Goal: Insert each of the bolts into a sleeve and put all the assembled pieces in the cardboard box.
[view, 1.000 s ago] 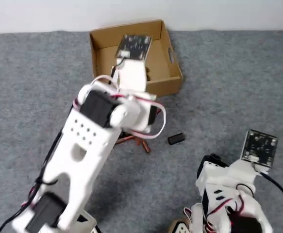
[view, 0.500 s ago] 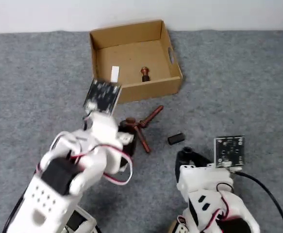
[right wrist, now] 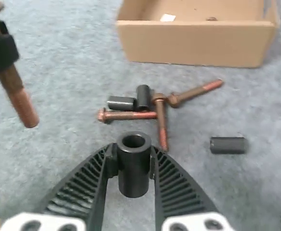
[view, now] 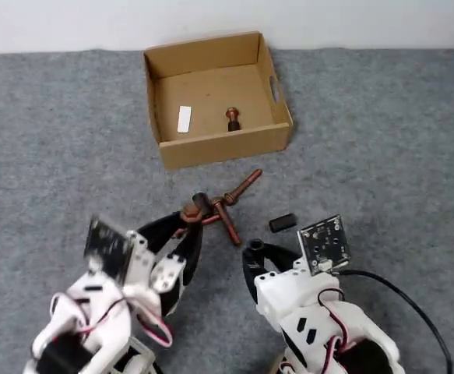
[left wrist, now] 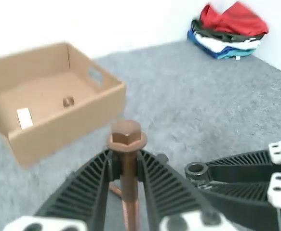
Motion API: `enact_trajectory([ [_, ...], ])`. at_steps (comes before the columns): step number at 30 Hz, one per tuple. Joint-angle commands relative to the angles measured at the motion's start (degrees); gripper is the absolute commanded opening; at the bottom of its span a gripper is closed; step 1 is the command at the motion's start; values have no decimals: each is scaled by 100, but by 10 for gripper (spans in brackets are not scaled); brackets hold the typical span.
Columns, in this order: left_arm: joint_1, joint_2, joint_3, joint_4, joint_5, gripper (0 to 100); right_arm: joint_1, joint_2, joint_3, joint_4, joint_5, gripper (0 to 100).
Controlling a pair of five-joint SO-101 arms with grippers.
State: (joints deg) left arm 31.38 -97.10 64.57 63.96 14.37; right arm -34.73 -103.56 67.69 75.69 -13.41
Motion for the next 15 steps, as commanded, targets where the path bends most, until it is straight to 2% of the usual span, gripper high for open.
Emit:
enact_trajectory([
  [1, -44, -809, 163, -211, -176, 5, -110, -22, -62, -356, 79, 9],
  [3, -44, -642, 22, -273, -141, 5, -207, -22, -62, -479, 97, 9],
  [9, -44, -607, -4, -1319, 88, 5, -699, -22, 176, -1059, 791, 9],
  [15, -9, -615, 22, -1389, 352, 5, -901, -22, 510, -1631, 1213, 9],
])
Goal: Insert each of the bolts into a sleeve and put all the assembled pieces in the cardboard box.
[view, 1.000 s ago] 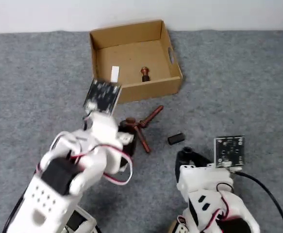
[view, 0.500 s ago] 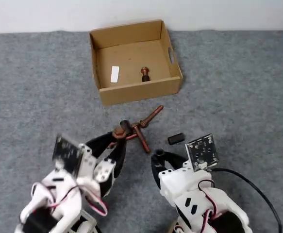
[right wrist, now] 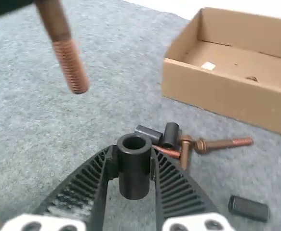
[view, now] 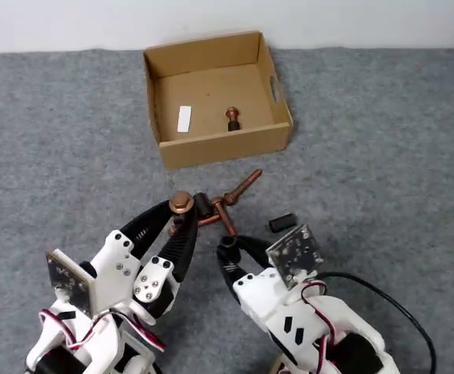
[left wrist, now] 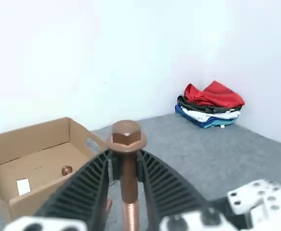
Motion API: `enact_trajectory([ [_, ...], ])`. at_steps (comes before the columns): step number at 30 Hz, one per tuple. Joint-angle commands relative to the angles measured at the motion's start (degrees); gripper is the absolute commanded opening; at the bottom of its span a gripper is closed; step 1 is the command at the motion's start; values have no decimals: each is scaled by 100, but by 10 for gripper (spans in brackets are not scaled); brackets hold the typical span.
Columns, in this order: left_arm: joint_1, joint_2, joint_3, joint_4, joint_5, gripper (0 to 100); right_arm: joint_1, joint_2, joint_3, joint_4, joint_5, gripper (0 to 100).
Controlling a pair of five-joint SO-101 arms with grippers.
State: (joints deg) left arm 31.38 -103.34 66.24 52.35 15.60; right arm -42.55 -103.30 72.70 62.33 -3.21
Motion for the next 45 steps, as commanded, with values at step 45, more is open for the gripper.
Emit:
enact_trajectory([
  [45, 695, 18, 919, 475, 993, 5, -400, -48, 193, -655, 888, 9],
])
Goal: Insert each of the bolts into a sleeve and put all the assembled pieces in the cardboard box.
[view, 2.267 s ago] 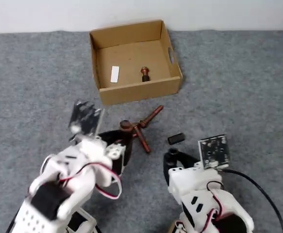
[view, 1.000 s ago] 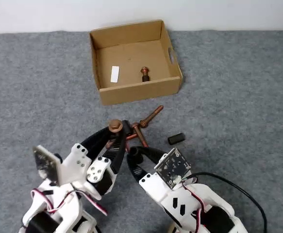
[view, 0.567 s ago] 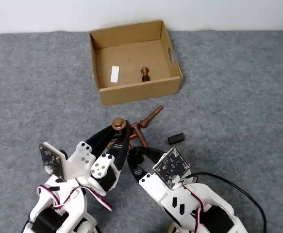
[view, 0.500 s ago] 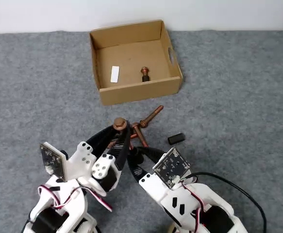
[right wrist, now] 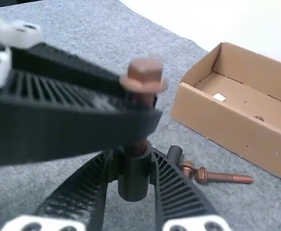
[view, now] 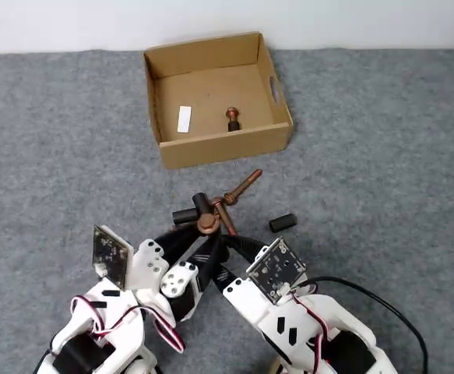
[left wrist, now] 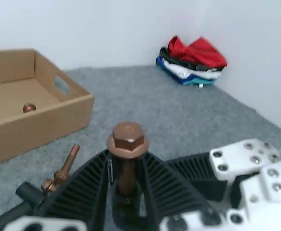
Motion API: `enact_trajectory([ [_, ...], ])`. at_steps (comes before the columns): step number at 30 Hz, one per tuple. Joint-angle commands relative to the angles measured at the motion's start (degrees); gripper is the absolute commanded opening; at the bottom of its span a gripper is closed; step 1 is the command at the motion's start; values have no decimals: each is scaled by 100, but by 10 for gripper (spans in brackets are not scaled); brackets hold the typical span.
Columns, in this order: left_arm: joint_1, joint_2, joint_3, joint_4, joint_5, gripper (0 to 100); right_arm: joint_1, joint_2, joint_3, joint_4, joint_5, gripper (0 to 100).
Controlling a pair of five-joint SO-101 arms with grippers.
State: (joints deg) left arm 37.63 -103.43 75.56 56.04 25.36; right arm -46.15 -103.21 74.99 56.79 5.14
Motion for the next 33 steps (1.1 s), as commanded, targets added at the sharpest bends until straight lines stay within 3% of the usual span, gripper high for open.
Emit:
enact_trajectory([
  [1, 70, 26, 40, 141, -9, 5, -40, -57, -35, -101, 53, 9],
  [8, 70, 26, 435, 448, -615, 5, -31, -57, -44, -101, 62, 9],
  [12, 70, 26, 418, 501, -624, 19, -31, -57, -44, -101, 62, 9],
  [18, 53, 26, 418, 545, -624, 137, -31, -57, -44, -101, 44, 9],
  [33, -325, 26, -268, 888, -695, 138, -31, -57, -35, -101, 35, 9],
])
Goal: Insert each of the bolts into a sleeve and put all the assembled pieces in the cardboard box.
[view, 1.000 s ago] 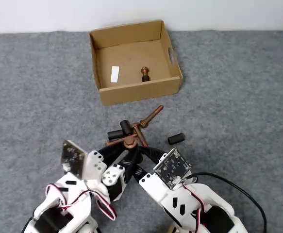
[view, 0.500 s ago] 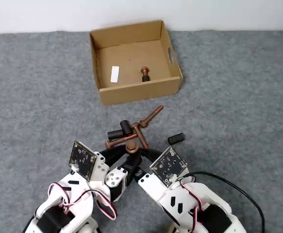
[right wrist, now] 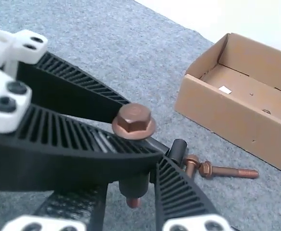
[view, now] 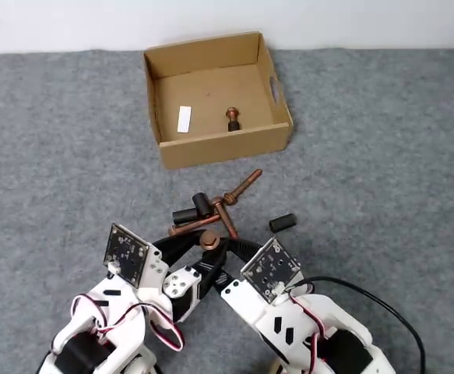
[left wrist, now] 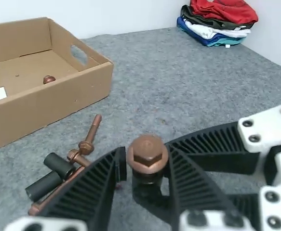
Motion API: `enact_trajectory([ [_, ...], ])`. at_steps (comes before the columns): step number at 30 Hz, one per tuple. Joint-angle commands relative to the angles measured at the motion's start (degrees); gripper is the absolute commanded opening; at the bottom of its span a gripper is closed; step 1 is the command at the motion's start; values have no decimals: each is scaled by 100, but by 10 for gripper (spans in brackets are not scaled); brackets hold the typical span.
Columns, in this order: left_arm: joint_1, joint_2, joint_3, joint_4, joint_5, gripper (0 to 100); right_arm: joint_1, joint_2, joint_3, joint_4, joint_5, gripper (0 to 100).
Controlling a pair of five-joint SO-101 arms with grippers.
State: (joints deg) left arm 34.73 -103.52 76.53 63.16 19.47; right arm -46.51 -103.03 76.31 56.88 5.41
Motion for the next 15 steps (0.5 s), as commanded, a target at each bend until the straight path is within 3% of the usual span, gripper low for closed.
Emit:
enact_trajectory([
  [1, -35, 35, -444, 202, -105, 138, 4, -75, -167, -110, 9, 9],
  [15, -44, 35, -963, 229, -97, 137, 4, -66, -167, -101, 9, 9],
])
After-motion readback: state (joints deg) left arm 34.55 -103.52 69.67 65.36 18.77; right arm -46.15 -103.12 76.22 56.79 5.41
